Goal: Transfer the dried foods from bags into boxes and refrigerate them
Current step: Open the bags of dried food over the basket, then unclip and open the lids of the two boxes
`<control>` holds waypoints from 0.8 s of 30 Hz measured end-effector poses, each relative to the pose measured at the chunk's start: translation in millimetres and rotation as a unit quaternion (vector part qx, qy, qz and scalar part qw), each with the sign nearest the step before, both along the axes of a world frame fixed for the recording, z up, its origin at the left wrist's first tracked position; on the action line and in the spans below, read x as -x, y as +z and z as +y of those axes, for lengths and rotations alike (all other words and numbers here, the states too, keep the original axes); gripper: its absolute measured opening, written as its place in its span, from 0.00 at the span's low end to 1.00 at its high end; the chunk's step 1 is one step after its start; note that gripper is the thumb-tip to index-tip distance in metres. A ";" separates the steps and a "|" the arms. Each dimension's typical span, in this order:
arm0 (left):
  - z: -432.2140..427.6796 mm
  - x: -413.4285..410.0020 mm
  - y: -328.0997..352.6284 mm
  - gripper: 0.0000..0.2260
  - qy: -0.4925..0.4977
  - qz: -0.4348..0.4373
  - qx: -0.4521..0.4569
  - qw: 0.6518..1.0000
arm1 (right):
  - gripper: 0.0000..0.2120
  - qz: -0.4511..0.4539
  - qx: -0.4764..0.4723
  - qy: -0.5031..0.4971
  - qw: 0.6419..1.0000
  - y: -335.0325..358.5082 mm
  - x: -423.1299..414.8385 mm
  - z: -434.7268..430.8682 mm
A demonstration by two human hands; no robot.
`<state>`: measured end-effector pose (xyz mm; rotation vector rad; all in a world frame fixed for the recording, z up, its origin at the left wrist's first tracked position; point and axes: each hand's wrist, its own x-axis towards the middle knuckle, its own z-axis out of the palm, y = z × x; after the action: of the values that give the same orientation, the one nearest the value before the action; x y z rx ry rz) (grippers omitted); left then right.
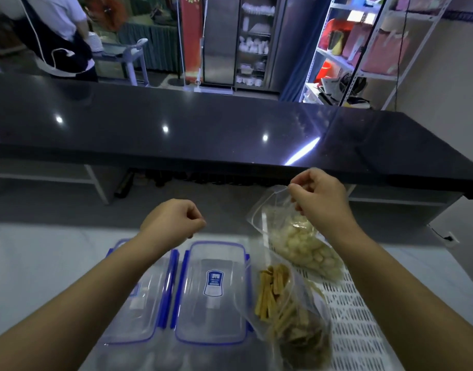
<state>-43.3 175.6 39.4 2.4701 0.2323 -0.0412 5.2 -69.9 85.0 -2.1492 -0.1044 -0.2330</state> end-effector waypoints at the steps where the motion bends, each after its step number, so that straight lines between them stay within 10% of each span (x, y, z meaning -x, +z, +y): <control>1: 6.6 6.8 -3.8 0.03 -0.005 0.008 -0.029 1.000 | 0.05 -0.007 -0.013 0.013 1.000 4.1 7.6 9.2; 15: 28.4 89.7 -104.9 0.46 -0.153 0.056 -0.231 0.959 | 0.05 0.020 -0.033 0.134 0.990 -1.6 62.0 89.2; 24: 0.1 85.0 -101.4 0.38 -0.243 -0.036 -0.259 0.934 | 0.06 0.048 -0.022 0.155 0.986 -20.0 61.8 76.7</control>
<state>-128.3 175.7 -62.0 2.9867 -0.4654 -0.1123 -56.6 6.8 65.0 -2.0633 -0.3720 0.0483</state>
